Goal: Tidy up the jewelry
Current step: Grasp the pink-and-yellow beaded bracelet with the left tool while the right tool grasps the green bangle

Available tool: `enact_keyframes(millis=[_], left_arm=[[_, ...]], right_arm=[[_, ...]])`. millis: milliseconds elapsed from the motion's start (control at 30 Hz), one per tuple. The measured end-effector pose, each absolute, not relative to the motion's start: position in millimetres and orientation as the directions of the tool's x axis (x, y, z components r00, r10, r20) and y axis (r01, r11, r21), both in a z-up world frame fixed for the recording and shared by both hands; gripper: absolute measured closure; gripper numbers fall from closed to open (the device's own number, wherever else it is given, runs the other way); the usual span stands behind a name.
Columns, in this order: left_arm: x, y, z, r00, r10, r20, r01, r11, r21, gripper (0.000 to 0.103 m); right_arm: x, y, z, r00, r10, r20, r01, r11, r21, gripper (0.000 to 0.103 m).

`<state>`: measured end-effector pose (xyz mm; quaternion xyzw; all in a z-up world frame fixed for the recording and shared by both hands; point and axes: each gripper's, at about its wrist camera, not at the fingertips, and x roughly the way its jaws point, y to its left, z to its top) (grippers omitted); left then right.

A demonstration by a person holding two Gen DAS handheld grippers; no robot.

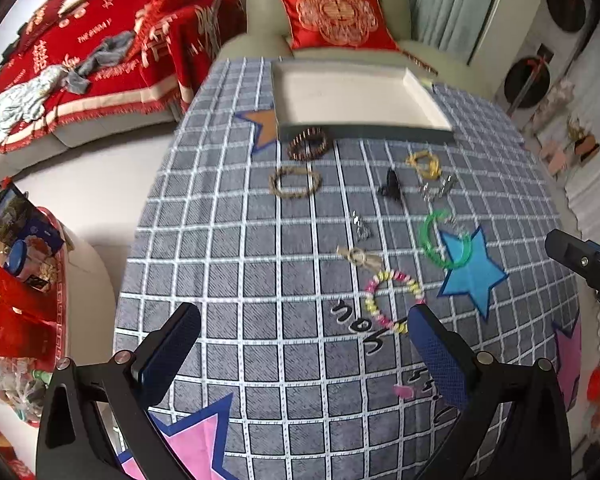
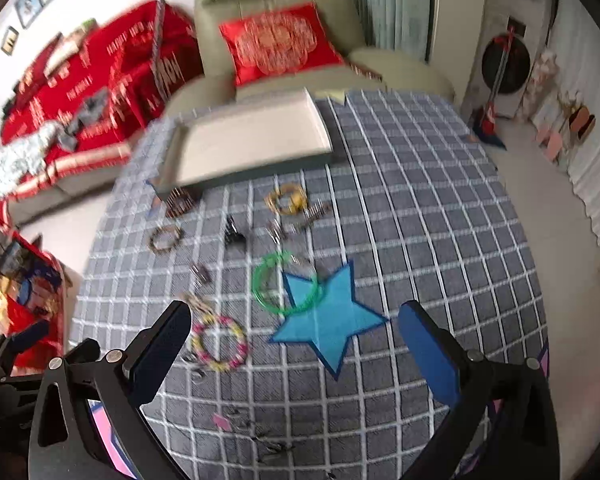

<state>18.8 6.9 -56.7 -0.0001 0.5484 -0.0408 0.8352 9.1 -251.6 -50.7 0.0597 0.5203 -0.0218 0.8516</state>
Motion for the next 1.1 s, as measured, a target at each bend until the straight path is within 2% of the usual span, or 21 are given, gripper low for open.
enact_keyframes(millis=[233, 700, 767, 867, 933, 1000, 1100], left_arm=[[34.4, -12.2, -104.8, 0.268, -0.088, -0.96, 0.095, 0.993, -0.064, 0.0], [65.3, -48.6, -159.7, 0.212, -0.072, -0.975, 0.081, 0.995, -0.056, 0.0], [66.8, -52.1, -162.6, 0.218, -0.064, -0.974, 0.082, 0.996, -0.047, 0.01], [69.5, -58.7, -168.7, 0.212, -0.051, -0.976, 0.086, 0.996, -0.034, 0.014], [69.9, -66.5, -169.6, 0.228, -0.035, -0.973, 0.093, 0.996, -0.014, 0.017], [71.4, -75.6, -170.5, 0.241, -0.025, -0.97, 0.114, 0.993, 0.003, 0.023], [71.2, -94.6, -169.5, 0.254, -0.035, -0.967, 0.159, 0.987, 0.006, 0.042]], right_arm=[[34.6, -255.4, -90.6, 0.325, 0.033, -0.945, 0.063, 0.996, 0.057, 0.0], [107.7, -254.6, -163.6, 0.154, 0.014, -0.988, 0.03, 0.999, 0.019, 0.001], [116.0, -252.8, -170.7, 0.148, 0.01, -0.989, 0.021, 1.0, 0.013, 0.003], [125.9, -247.4, -180.5, 0.131, -0.005, -0.991, -0.002, 1.0, -0.006, 0.016], [130.7, -244.2, -186.9, 0.109, -0.003, -0.994, -0.017, 1.0, -0.005, 0.032], [134.3, -238.9, -192.3, 0.106, -0.01, -0.994, -0.029, 0.999, -0.013, 0.036], [135.1, -229.5, -196.6, 0.119, -0.004, -0.993, -0.051, 0.999, -0.01, 0.045]])
